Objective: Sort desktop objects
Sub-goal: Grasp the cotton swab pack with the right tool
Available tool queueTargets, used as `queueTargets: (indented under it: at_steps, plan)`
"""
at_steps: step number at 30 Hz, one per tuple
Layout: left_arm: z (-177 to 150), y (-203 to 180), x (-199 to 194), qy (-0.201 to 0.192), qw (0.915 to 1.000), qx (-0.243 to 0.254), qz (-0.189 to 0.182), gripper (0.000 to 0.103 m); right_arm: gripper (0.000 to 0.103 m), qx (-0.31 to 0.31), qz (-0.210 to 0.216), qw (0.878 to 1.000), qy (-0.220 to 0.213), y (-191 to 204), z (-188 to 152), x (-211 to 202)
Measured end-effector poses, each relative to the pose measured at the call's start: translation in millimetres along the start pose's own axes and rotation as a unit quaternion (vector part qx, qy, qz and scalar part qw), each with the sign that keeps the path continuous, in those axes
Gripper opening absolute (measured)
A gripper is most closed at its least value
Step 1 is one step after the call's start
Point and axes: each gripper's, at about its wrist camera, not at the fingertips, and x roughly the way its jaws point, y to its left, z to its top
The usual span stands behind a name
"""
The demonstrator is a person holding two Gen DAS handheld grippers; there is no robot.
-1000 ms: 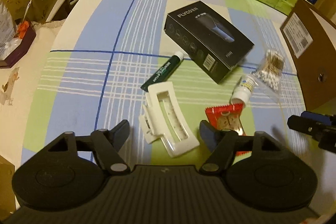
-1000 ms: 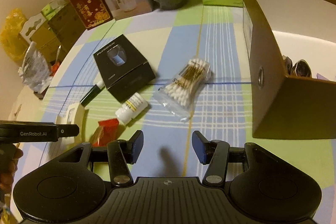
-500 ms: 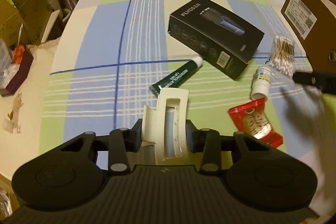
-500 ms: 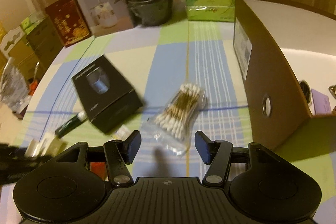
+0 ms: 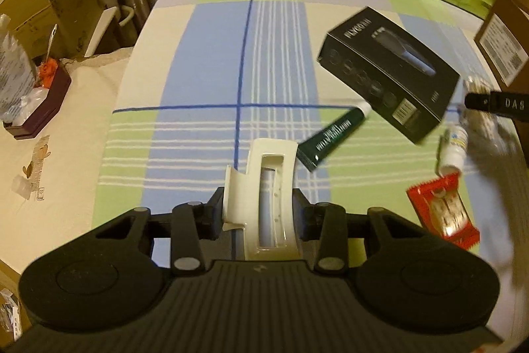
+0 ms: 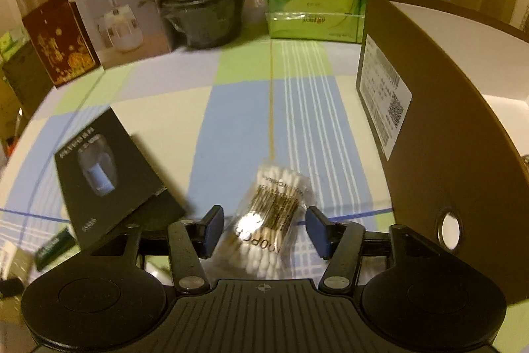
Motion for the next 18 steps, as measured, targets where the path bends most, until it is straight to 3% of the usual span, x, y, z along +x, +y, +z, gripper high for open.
queueTargets:
  at_steps: [1,7,18]
  plan:
    - [2,0,1,0.0,1.0,-0.001,0.001,0.035,0.033,-0.008,0.003,1.0,0.01,-1,0,3]
    - [2,-4,3,0.001,1.0,0.002,0.005,0.035,0.021,-0.038,0.019,0.999,0.025,-2,-5,-3]
    - [-7,-16,-19,-0.01,0.9999,0.013,0.0,0.035,0.02,-0.039,0.077,0.996,0.015,-4,-10,-47]
